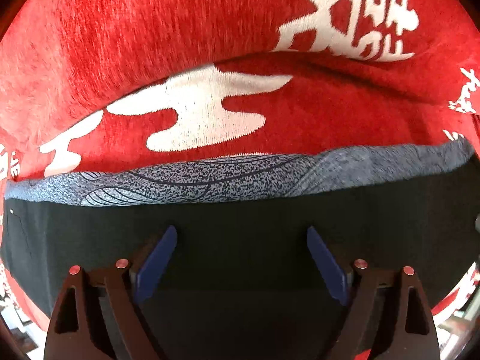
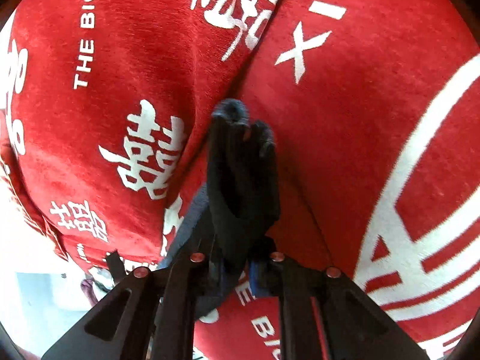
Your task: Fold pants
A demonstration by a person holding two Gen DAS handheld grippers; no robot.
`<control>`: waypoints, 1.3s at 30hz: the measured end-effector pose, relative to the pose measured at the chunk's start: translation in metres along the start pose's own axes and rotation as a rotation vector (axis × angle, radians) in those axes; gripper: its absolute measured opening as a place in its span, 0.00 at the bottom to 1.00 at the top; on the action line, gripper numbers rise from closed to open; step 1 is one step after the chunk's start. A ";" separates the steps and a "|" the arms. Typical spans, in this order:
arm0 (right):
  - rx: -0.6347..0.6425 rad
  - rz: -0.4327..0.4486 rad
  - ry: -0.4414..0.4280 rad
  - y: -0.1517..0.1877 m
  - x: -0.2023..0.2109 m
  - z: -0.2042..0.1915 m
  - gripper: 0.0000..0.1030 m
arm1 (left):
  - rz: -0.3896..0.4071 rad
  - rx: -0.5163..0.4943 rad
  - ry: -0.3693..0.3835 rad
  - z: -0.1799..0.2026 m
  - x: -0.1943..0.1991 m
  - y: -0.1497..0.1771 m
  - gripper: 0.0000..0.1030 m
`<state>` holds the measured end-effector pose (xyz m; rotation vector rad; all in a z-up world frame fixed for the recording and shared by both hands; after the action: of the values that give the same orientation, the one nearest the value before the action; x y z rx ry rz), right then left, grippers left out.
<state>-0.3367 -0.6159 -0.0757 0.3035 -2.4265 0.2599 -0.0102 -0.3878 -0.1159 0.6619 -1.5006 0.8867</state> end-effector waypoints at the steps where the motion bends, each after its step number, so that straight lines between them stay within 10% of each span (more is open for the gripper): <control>1: -0.020 -0.008 0.030 0.003 -0.004 0.009 0.12 | 0.020 0.004 -0.006 0.002 0.000 0.000 0.94; 19: 0.025 -0.041 0.284 0.042 0.021 0.028 0.37 | 0.058 0.119 -0.176 -0.117 0.046 -0.018 0.96; 28: 0.194 -0.213 0.190 0.106 -0.042 -0.059 0.38 | 0.032 0.182 -0.121 -0.190 0.054 0.015 0.96; 39: 0.739 -0.463 0.079 0.201 -0.233 -0.282 0.41 | 0.106 0.210 0.035 -0.361 0.070 0.040 0.96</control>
<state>-0.0502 -0.3149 -0.0346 1.1297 -2.0178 0.9265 0.1475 -0.0596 -0.0539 0.7202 -1.4334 1.1423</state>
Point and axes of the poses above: each gripper's, at about its wrist camera, not at the fingertips, and x roughly against the way its jaws point, z to its right, y to its underside, the point moved 2 cm from there along -x, roughly the way its jaws point, and after that the axes turned 6 degrees about x, right-handed, at the moved point
